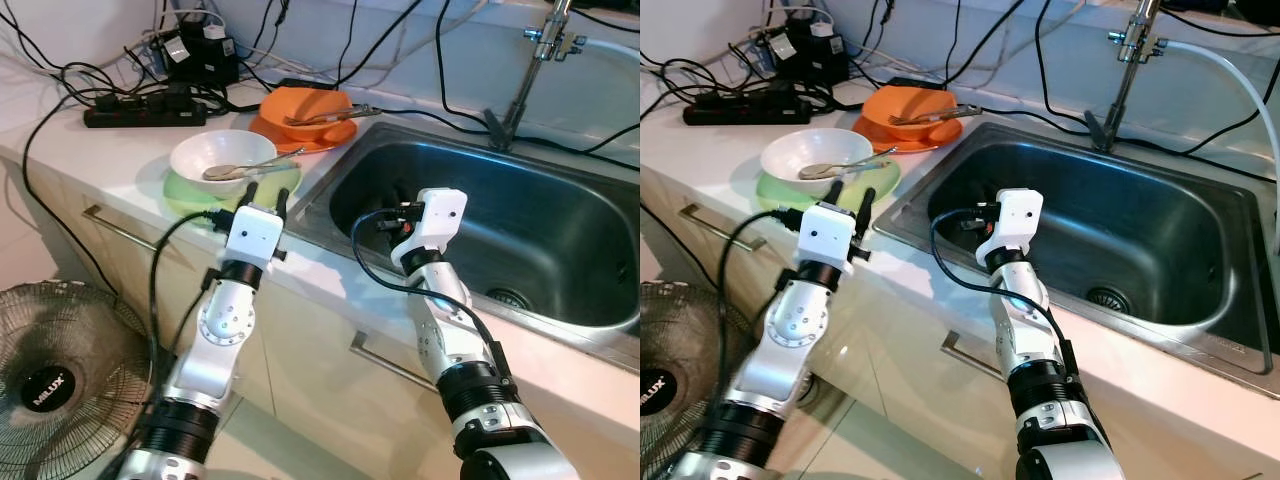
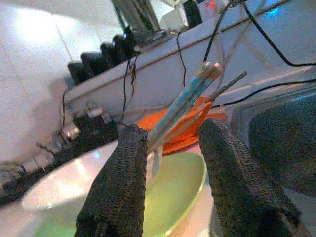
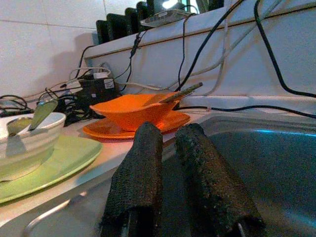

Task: Kitchen organization

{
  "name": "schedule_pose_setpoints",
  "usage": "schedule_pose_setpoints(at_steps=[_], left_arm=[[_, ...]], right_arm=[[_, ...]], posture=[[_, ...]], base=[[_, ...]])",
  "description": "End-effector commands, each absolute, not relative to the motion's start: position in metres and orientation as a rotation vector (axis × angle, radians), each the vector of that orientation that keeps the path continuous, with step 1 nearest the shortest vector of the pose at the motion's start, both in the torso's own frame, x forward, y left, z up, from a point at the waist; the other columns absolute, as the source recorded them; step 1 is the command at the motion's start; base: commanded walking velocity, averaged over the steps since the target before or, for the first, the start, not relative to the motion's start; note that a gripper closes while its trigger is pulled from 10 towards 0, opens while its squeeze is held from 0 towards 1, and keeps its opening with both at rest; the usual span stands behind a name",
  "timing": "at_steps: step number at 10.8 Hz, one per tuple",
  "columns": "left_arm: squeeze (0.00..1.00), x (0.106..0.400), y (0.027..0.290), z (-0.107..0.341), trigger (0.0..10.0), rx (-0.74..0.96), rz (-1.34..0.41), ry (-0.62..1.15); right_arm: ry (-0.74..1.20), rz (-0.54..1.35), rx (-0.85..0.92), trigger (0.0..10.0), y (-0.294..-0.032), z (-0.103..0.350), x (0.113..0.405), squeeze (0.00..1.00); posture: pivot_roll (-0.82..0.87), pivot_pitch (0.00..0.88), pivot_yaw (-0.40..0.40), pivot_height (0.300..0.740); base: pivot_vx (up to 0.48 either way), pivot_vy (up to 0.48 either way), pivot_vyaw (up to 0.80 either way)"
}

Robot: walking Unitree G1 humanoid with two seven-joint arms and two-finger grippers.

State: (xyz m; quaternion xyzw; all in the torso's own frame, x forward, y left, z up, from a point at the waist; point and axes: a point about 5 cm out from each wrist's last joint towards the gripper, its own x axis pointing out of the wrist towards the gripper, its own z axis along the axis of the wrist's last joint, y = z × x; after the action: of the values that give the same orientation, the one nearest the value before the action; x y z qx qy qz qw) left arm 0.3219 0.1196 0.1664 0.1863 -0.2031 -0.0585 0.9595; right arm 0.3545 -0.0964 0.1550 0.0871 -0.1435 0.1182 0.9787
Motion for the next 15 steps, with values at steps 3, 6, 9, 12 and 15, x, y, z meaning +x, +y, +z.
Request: schedule_pose_setpoints(at_steps=[3,6,9,12,15], left_arm=[[0.00,0.325,0.116,0.179,10.0,0.543,-0.125,-0.473],[0.00,0.333,0.111,0.190,10.0,0.637,-0.137,-0.509],[0.00,0.345,0.107,0.195,10.0,0.680,-0.163,-0.480],[1.00,0.353,0.104,0.197,10.0,0.703,-0.192,-0.455],[0.00,0.362,0.103,0.200,10.0,0.746,-0.207,-0.420]], right_arm=[[-0.318,0.258,0.184,10.0,-0.094,0.165,0.356,0.00],[-0.309,0.267,0.183,10.0,-0.092,0.163,0.356,0.00],[-0.311,0.265,0.181,10.0,-0.092,0.163,0.356,0.00],[-0.309,0.264,0.183,10.0,-0.091,0.162,0.355,0.00],[-0.304,0.263,0.185,10.0,-0.091,0.161,0.355,0.00]], posture=[[0.16,0.016,0.000,0.740],[0.17,0.003,0.000,0.740],[0.16,0.000,0.003,0.740],[0.16,0.004,0.004,0.740],[0.17,0.012,0.004,0.740]], base=[[0.000,0.000,0.00],[0.000,0.000,0.00],[0.000,0.000,0.00],[0.000,0.000,0.00],[0.000,0.000,0.00]])
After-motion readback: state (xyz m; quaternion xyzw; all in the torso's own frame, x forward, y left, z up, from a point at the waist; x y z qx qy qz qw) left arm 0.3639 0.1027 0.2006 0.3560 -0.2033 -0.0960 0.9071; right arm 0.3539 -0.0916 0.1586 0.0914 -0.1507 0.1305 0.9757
